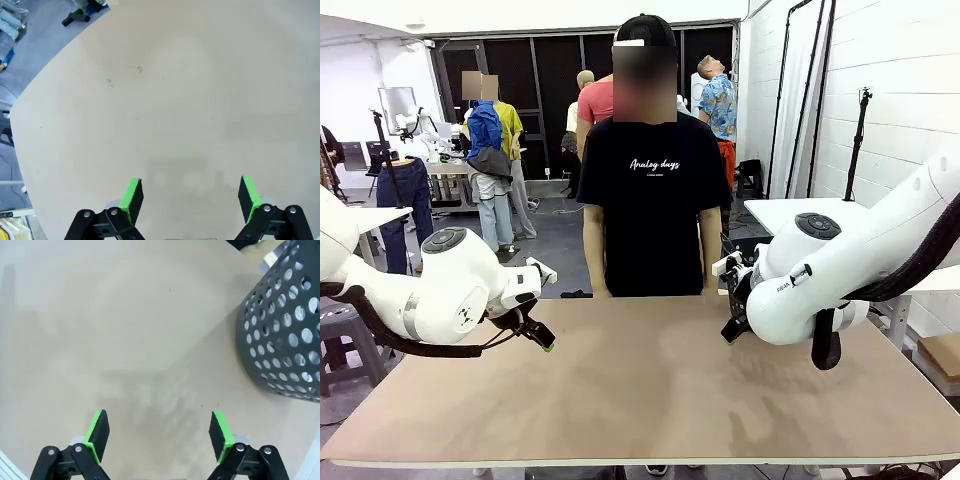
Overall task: Fold the training pants.
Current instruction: Grab both ends of the Training pants handed by a person.
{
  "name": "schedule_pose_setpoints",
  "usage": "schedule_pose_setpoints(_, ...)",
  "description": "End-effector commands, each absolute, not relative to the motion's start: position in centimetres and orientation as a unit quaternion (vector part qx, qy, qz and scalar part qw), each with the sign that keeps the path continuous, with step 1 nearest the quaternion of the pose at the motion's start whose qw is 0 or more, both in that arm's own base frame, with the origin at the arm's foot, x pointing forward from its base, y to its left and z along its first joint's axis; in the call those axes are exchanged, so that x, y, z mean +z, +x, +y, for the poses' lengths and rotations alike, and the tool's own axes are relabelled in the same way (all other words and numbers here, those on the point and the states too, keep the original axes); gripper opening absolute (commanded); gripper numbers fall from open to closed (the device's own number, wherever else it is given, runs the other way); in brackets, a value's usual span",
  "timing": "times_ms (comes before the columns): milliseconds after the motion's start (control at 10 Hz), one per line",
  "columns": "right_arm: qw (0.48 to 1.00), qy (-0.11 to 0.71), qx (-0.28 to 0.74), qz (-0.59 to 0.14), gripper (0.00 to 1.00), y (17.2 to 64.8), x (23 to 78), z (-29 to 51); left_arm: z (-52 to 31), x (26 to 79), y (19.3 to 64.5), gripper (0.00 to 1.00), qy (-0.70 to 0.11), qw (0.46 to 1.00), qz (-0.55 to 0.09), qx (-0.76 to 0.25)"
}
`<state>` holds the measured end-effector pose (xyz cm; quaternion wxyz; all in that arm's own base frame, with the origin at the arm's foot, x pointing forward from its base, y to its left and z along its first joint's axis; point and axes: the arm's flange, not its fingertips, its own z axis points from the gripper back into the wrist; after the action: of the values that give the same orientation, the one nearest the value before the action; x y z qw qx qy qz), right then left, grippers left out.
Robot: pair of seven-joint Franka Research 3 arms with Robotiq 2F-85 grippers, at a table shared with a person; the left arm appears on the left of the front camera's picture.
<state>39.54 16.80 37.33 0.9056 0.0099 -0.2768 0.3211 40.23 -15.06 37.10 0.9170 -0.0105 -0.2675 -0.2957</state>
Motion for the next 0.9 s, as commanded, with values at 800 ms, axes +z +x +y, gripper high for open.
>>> schedule_pose_setpoints(800,0.906,0.01,0.321,-0.277,1.0,39.54,37.33,16.8,-15.06,37.11,40.23,1.0,-0.011,0.917,-0.268,-0.296)
